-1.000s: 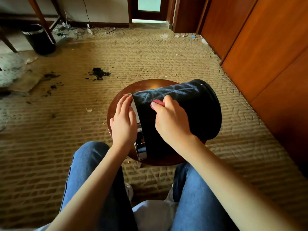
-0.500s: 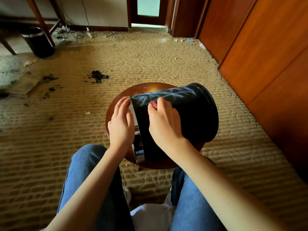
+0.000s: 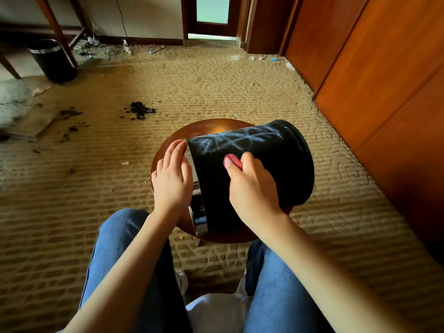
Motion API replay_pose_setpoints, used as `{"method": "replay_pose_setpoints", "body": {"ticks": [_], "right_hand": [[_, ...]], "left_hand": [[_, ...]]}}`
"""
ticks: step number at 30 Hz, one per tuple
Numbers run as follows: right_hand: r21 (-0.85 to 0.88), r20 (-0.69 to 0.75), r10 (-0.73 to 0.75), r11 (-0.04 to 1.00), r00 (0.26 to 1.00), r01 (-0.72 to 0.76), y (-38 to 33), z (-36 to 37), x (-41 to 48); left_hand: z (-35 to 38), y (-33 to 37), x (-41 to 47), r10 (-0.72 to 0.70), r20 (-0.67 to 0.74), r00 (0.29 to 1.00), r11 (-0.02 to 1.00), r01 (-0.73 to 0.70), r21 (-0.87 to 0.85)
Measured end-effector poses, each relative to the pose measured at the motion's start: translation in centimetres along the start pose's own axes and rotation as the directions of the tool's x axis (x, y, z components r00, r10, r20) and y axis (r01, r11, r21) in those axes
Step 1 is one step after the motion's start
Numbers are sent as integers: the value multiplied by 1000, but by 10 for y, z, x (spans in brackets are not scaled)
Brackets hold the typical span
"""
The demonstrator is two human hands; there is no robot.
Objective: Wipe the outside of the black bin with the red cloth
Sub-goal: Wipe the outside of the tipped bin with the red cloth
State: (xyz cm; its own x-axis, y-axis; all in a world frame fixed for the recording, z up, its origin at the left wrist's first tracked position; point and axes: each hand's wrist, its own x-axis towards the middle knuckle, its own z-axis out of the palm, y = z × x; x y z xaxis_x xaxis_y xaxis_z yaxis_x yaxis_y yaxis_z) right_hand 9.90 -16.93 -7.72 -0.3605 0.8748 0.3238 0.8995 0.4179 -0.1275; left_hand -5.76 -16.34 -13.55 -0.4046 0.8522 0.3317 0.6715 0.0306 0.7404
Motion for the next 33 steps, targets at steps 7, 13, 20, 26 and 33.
{"method": "replay_pose_setpoints", "body": {"ticks": [7, 13, 20, 26, 33], "right_hand": [[8, -15, 8, 1000, 1000, -8, -2, 1, 15], [-26, -34, -12, 1000, 999, 12, 7, 5, 3], [-34, -10, -22, 999, 1000, 22, 5, 3, 22], [-29, -42, -17, 999, 999, 16, 17, 7, -4], [7, -16, -3, 1000, 1000, 3, 14, 4, 25]], "left_hand": [[2, 4, -2, -5, 0, 1000, 998, 5, -59], [-1, 5, 11, -65, 31, 997, 998, 65, 3], [-2, 5, 8, -23, 61, 998, 1000, 23, 5], [-4, 2, 13, -10, 78, 997, 997, 4, 75], [-1, 7, 4, -18, 48, 999, 1000, 19, -24]]}}
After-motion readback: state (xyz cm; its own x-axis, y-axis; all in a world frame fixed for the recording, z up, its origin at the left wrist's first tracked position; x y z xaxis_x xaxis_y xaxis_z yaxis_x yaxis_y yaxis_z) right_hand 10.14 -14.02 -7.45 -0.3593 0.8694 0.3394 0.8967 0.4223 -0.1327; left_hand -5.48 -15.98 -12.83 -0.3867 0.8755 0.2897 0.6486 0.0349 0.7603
